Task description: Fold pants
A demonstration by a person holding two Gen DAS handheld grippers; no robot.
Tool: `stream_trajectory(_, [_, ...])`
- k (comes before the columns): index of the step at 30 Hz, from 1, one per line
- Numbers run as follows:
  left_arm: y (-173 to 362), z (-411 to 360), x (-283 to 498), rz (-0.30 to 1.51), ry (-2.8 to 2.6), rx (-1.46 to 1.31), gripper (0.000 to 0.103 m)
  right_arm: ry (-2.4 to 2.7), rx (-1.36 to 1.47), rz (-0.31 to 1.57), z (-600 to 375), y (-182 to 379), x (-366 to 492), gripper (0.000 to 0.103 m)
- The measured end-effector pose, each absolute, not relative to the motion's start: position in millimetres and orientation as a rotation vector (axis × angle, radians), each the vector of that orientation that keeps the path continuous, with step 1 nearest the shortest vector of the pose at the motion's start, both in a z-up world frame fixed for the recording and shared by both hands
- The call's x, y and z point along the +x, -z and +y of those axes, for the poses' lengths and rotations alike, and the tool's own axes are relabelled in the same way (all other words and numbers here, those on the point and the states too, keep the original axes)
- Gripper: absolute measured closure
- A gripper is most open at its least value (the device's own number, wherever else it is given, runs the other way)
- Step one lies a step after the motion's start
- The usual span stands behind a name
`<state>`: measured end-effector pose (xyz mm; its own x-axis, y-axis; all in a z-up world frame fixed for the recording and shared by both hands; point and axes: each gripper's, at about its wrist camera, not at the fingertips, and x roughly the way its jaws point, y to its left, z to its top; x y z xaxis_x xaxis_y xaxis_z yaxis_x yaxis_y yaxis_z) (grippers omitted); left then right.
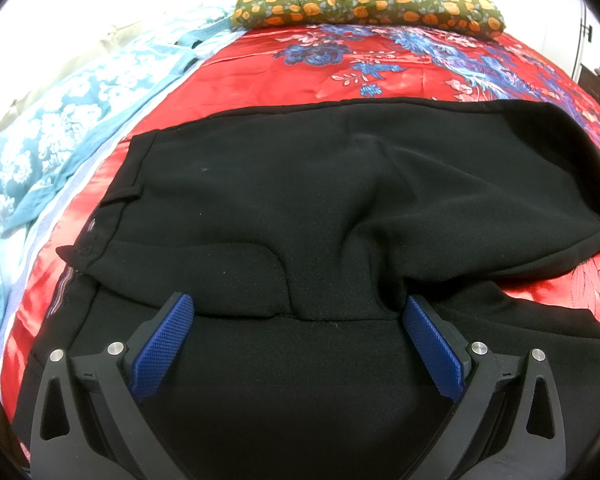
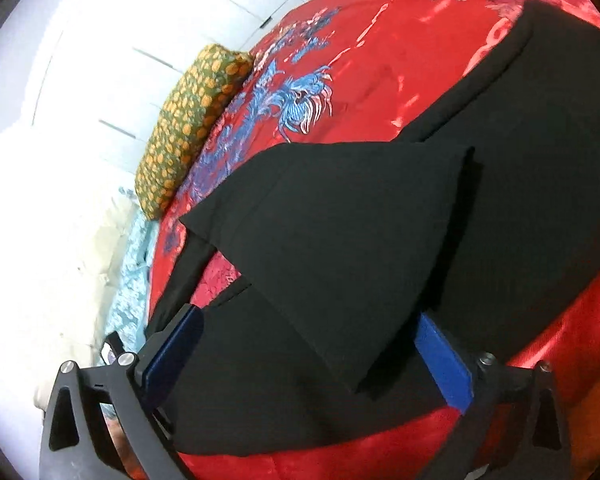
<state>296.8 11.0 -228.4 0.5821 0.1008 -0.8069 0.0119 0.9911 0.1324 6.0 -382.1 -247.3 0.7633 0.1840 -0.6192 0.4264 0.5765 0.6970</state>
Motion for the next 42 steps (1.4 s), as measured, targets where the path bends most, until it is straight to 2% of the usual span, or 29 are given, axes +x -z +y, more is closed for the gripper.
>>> stream_trajectory(1, [228, 12, 297, 0.95, -0.052, 0.129, 0.0, 0.189, 0.916, 0.746, -381, 246, 8, 0.019])
stream_trajectory(2, [228, 12, 297, 0.949, -0.052, 0.129, 0.0, 0.224, 0.868, 0.782, -381, 246, 11, 0.05])
stream_trajectory(3, [228, 13, 297, 0.949, -0.051, 0.128, 0.0, 0.241, 0.84, 0.815, -378, 247, 13, 0.077])
stream_trajectory(5, [228, 14, 296, 0.95, -0.051, 0.127, 0.0, 0.236, 0.883, 0.823, -387, 251, 8, 0.084])
stream_trajectory(7, [226, 13, 297, 0.972, -0.057, 0.125, 0.0, 0.228, 0.927, 0.777, -396, 243, 1, 0.085])
stream_trajectory(10, [212, 12, 302, 1.116, -0.049, 0.066, 0.001, 0.186, 0.908, 0.663, -405, 212, -7, 0.086])
stream_trajectory(16, [161, -37, 326, 1.139, 0.421, -0.223, 0.001, 0.127, 0.78, 0.522, -417, 161, -11, 0.087])
stream_trajectory(21, [170, -94, 404, 1.222, 0.481, -0.355, 0.001, 0.109, 0.78, 0.519, -423, 164, -3, 0.088])
stream_trajectory(25, [186, -125, 442, 1.258, 0.42, -0.355, 0.001, 0.154, 0.763, 0.663, -423, 181, 3, 0.086])
stream_trajectory(26, [188, -130, 447, 1.26, 0.411, -0.349, 0.001, 0.166, 0.728, 0.702, -415, 184, 2, 0.082])
stream_trajectory(28, [195, -139, 455, 1.265, 0.391, -0.321, 0.001, 0.162, 0.558, 0.801, -387, 192, 5, 0.06])
stream_trajectory(29, [199, -143, 458, 1.271, 0.382, -0.299, 0.002, 0.151, 0.459, 0.83, -373, 194, 6, 0.04])
stream_trajectory(30, [202, -145, 460, 1.274, 0.375, -0.285, 0.002, 0.149, 0.348, 0.85, -358, 196, 7, 0.028])
stream_trajectory(34, [215, -150, 471, 1.293, 0.349, -0.275, 0.002, 0.159, -0.116, 0.914, -307, 213, 26, 0.028])
stream_trajectory(35, [218, -150, 473, 1.298, 0.346, -0.288, 0.003, 0.179, -0.173, 0.957, -304, 224, 32, 0.031])
stream_trajectory(36, [221, -150, 476, 1.303, 0.343, -0.306, 0.007, 0.197, -0.205, 1.008, -305, 237, 40, 0.044])
stream_trajectory(37, [224, -149, 480, 1.301, 0.34, -0.333, 0.016, 0.192, -0.179, 1.036, -312, 246, 44, 0.049])
stream_trajectory(38, [226, -148, 483, 1.297, 0.337, -0.354, 0.048, 0.213, -0.127, 1.021, -322, 243, 45, 0.075])
stream_trajectory(39, [227, -146, 485, 1.293, 0.328, -0.371, 0.095, 0.244, -0.123, 1.018, -328, 238, 47, 0.094])
stream_trajectory(42, [228, -132, 488, 1.278, 0.346, -0.521, 0.099, 0.311, -0.082, 0.935, -350, 214, 39, 0.094])
